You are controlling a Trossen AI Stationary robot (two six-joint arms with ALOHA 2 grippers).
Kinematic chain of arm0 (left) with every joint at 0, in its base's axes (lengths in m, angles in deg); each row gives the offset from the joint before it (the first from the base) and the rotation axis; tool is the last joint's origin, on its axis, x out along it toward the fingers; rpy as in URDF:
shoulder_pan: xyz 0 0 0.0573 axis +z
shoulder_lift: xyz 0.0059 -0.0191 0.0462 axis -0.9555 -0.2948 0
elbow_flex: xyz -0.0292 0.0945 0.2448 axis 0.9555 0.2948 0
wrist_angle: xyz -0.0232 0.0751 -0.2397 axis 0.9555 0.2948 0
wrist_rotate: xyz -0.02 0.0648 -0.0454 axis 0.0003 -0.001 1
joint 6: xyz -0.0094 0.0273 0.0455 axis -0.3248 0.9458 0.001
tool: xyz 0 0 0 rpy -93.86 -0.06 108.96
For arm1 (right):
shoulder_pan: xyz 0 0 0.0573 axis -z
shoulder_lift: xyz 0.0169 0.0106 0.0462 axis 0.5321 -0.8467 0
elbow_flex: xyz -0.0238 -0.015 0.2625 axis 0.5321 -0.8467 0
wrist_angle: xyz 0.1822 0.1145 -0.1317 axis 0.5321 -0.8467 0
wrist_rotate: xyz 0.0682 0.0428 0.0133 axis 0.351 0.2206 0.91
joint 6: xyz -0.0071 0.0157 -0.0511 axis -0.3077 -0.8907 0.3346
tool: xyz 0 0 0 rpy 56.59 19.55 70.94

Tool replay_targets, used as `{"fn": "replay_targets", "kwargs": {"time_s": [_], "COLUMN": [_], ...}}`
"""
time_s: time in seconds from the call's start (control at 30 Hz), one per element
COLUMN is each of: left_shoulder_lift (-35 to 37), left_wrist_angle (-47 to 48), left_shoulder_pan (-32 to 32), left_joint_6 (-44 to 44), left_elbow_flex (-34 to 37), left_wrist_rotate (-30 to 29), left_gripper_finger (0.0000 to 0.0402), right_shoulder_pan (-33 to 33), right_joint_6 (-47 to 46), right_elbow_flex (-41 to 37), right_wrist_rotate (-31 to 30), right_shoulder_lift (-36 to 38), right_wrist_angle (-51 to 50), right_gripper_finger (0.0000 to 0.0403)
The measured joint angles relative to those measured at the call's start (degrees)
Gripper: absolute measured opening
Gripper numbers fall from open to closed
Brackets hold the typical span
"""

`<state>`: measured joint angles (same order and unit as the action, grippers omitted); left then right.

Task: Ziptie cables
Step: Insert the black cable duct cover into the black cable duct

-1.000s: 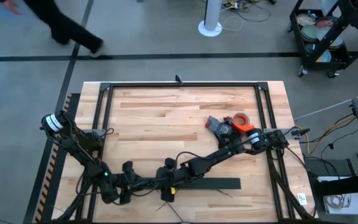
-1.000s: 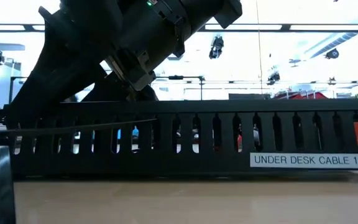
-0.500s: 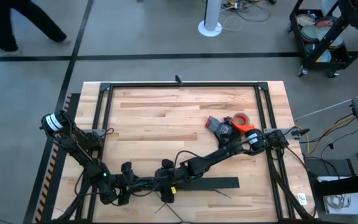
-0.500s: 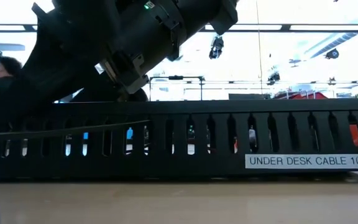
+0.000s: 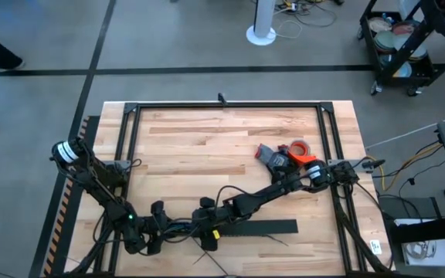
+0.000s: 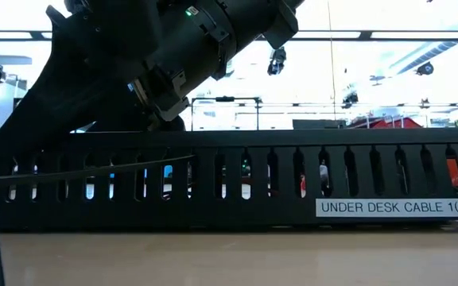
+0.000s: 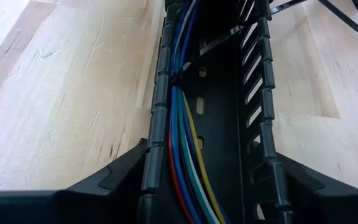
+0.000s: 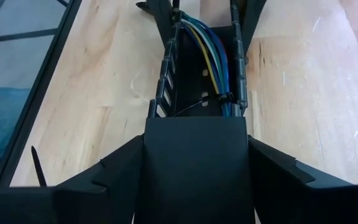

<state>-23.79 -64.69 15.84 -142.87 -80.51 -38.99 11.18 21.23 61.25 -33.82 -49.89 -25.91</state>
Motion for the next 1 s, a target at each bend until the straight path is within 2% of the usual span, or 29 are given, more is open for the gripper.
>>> {"fn": "replay_targets", "kwargs": {"time_s": [0.77,1.0], "left_shoulder_lift": [0.1,0.0], "left_wrist_angle": [0.1,-3.1], "left_shoulder_pan": [0.2,0.7], "left_joint_6": [-1.2,0.6], "left_elbow_flex": [0.0,0.3], "left_wrist_rotate": [0.2,-1.1], "left_gripper_finger": [0.0223,0.0227], "right_shoulder_pan": [-0.2,-0.3], "right_joint_6": [1.9,0.1], "right_elbow_flex": [0.0,-0.2], "right_wrist_rotate": [1.7,-1.8], "right_shoulder_lift": [0.7,0.5], "right_wrist_angle": [-0.8,0.2], "right_gripper_finger": [0.0222,0.0218]}}
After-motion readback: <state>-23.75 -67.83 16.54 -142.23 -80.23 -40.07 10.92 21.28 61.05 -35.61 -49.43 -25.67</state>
